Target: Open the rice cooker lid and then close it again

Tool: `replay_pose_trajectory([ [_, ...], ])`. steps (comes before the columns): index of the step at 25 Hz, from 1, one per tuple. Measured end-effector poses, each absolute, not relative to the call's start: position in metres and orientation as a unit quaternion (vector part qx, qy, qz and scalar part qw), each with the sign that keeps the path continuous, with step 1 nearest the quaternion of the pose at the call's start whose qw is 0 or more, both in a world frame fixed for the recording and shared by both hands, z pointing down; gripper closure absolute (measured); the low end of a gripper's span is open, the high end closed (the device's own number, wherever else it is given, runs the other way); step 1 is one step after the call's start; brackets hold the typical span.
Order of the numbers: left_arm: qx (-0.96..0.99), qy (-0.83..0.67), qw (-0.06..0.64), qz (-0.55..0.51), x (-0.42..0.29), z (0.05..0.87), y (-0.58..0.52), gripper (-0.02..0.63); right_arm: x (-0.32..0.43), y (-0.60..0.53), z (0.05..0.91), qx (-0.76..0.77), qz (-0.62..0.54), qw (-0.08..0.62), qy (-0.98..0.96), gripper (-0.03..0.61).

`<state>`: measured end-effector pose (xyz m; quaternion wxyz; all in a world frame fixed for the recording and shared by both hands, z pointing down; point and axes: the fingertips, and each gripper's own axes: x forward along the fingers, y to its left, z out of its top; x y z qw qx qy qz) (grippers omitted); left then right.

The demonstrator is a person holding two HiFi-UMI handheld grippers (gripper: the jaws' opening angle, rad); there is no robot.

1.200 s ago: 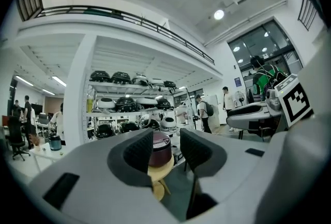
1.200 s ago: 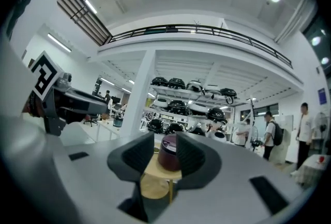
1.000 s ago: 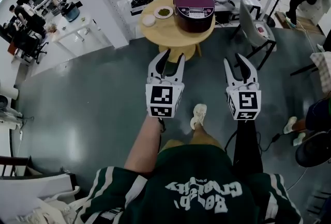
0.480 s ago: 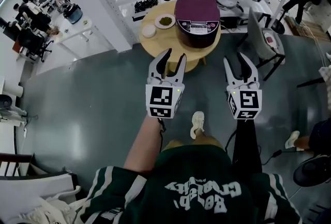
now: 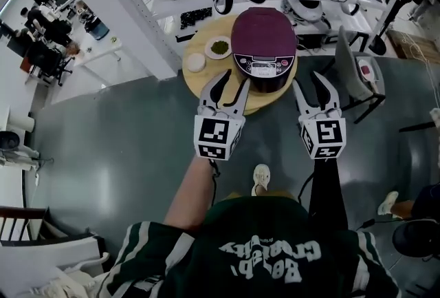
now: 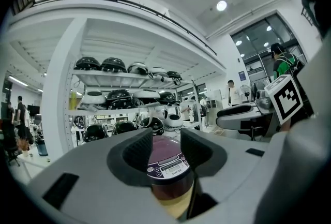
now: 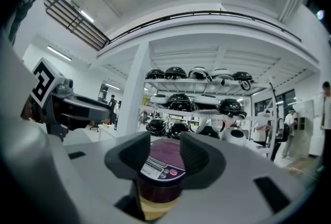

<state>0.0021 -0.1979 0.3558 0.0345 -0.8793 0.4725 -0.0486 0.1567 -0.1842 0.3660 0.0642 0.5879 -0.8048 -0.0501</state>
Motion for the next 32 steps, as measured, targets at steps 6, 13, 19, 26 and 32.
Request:
replay_pose_trajectory([
  [6, -0.879, 0.472, 0.024, -0.061, 0.023, 0.37, -0.259, 0.456, 0.164, -0.253, 0.383, 0.565, -0.035, 0.082, -0.82, 0.39],
  [13, -0.874, 0.482, 0.016, -0.062, 0.031, 0.38, -0.309, 0.456, 0.158, -0.31, 0.404, 0.527, -0.018, 0.11, -0.843, 0.391],
  [19, -0.874, 0.481, 0.017, -0.064, 0.032, 0.387, -0.324, 0.456, 0.147, -0.331, 0.414, 0.501, -0.015, 0.122, -0.857, 0.391],
  [26, -0.88, 0.471, 0.002, -0.057, 0.036, 0.39, -0.336, 0.456, 0.139, -0.34, 0.42, 0.488, -0.012, 0.133, -0.863, 0.393],
  [32, -0.881, 0.469, -0.005, -0.052, 0.037, 0.397, -0.343, 0.456, 0.135, -0.343, 0.433, 0.467, 0.009, 0.143, -0.873, 0.394],
])
